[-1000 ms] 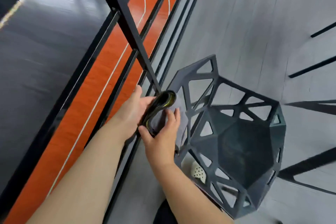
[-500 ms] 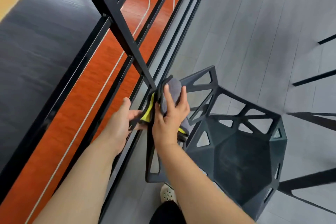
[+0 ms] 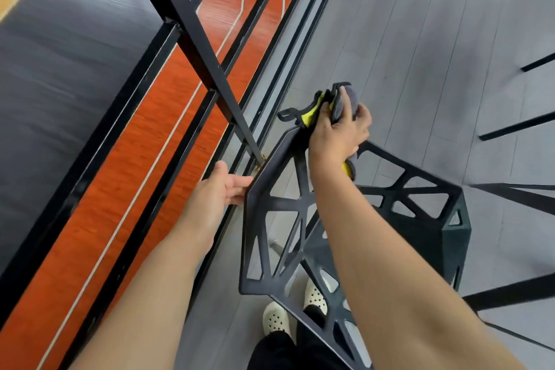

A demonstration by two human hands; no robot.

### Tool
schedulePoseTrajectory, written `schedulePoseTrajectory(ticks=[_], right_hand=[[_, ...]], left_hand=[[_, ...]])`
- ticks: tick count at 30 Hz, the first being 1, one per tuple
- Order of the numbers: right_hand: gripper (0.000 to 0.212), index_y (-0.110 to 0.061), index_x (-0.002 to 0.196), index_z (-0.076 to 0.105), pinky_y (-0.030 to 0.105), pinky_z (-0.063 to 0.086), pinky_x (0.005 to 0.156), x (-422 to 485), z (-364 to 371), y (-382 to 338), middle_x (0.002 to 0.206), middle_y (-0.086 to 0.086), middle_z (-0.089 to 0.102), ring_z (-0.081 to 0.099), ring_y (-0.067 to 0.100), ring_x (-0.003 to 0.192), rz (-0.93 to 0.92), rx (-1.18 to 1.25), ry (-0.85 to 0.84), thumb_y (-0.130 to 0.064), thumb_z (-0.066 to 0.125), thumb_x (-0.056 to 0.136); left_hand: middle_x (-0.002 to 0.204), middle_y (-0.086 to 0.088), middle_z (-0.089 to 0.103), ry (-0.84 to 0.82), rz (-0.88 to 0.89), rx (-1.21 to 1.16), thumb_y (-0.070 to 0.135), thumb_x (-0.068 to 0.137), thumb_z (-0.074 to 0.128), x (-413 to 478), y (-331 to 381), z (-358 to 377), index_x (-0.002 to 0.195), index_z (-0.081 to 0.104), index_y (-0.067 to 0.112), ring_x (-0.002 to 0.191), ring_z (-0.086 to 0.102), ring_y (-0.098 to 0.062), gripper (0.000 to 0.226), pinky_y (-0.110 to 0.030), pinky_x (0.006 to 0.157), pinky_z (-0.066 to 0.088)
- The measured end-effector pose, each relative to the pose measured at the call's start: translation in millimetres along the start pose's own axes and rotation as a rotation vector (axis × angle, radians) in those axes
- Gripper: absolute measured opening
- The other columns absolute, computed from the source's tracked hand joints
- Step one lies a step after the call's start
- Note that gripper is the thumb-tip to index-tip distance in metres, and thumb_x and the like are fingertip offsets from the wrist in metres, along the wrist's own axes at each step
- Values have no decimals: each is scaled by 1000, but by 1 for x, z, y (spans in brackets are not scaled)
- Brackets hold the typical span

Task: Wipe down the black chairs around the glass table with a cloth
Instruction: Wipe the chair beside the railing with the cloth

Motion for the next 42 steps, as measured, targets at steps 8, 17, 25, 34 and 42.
schedulePoseTrajectory(ticks=[8,17,25,34,42], right_hand=[[54,-40,128,55,34,17,109,-103,2,30,149,-3,25,18,17,132,-313,53,-199,-12,61,82],[48,-35,126,57,28,35,99,-158,-15,68,135,4,43,39,16,123,-435,53,-233,-17,68,82],[49,-27,112,62,16,46,74,-199,-47,138,107,-2,61,62,16,86,-388,-137,-410,-2,69,69],[38,-30,105,69,23,48,85,-177,-66,113,97,-21,65,61,3,94,-147,126,-388,-5,64,78],[57,-51,141,30,38,26,114,-194,-29,103,140,-9,33,27,14,134,-117,123,-560,-35,52,91]], left_hand=[[120,-7,65,-249,-37,-172,61,94,2,-11,-2,-6,118,59,20,120,55,-22,75,-49,115,16],[108,-8,70,-331,38,-47,53,98,8,-18,5,-3,121,55,17,109,62,-17,63,-37,106,29],[126,10,51,-163,138,281,31,95,52,-28,13,5,135,48,19,117,43,-4,42,-24,98,31],[117,13,48,-106,238,396,42,98,38,-19,10,19,137,44,25,106,40,-3,43,-23,88,29],[132,17,44,-91,287,254,40,100,30,-1,-4,35,137,42,29,123,40,-1,40,-22,102,26]])
Point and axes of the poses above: each hand's wrist, its own x-axis towards the middle knuckle, its own z-axis out of the palm, y = z × x, the point moved 2 cm from there along x, towards the middle knuckle
